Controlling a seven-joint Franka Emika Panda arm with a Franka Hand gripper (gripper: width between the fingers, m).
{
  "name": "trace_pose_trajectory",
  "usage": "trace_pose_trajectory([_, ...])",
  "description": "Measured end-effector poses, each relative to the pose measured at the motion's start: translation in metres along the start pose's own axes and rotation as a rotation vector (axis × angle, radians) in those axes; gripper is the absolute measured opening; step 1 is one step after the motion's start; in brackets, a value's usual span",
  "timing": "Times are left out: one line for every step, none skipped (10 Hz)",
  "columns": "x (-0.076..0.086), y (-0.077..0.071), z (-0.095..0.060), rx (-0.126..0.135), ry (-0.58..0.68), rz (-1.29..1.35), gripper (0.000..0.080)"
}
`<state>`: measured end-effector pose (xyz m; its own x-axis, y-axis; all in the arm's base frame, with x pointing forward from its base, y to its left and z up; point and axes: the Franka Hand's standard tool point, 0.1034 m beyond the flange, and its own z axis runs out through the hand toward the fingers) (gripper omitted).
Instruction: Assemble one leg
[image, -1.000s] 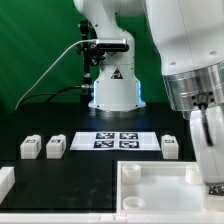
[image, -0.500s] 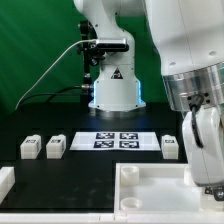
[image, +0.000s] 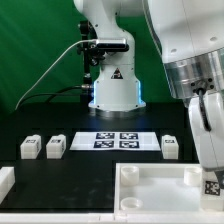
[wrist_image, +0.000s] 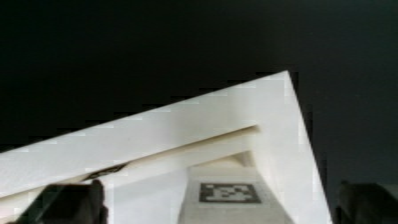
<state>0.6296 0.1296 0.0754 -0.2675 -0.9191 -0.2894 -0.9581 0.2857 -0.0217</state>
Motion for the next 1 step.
trace_pose_trajectory([0.0000,0.0000,0.0001,0.000,0.000,0.000,0.0648])
